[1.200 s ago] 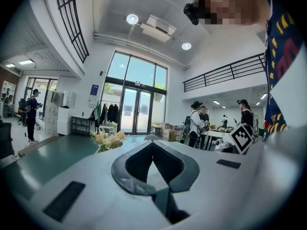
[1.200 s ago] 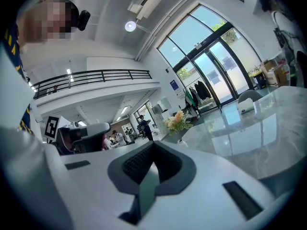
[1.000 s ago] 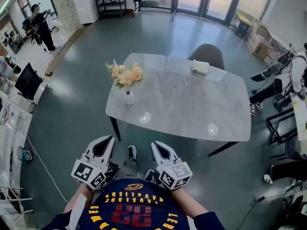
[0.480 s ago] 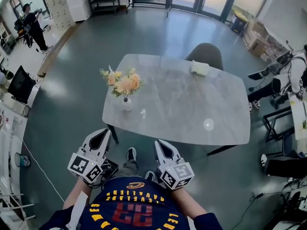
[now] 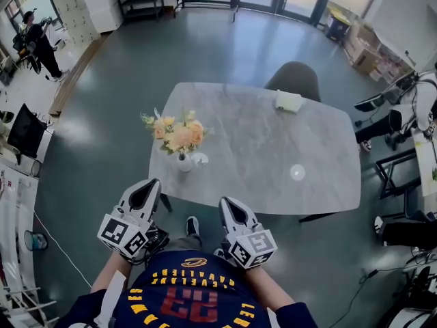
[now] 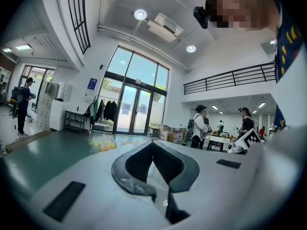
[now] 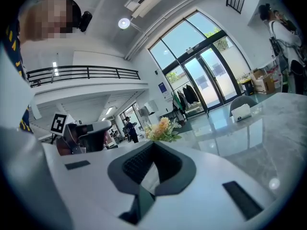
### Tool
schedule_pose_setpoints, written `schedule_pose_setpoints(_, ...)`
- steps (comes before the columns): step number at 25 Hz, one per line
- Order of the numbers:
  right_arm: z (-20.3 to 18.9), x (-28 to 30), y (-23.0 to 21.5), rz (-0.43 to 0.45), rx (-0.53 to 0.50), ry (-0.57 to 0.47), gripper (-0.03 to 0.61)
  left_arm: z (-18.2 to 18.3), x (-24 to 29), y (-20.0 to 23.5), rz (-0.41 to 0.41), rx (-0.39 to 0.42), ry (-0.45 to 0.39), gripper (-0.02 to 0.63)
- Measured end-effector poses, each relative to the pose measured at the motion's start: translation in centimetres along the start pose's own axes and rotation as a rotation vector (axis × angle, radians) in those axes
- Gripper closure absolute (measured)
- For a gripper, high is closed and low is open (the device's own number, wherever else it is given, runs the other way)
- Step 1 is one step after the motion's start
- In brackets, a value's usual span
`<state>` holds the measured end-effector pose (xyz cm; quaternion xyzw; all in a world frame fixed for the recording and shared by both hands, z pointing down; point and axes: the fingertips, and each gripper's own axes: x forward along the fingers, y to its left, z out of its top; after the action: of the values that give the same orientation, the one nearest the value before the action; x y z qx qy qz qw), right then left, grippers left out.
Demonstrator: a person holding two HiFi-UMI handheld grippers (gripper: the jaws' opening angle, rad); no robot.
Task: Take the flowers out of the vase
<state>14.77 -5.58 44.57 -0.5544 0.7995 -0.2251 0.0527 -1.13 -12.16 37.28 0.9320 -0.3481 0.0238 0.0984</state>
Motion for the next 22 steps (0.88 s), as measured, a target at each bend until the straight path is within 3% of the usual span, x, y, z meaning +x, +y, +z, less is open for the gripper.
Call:
schedule_pose_setpoints(8, 0.9, 3.3, 0.2, -0.026, -0.007, -0.001, 0.586, 0.8, 1.2, 3.7, -0.016, -0.011, -0.003, 0.611)
schedule_pose_setpoints(22, 1.1, 7.7, 2.0, -0.069, -0.074, 0.02, 0.586, -2.1, 0.9, 11.7, -0.006, -0.071, 0.006, 0.611)
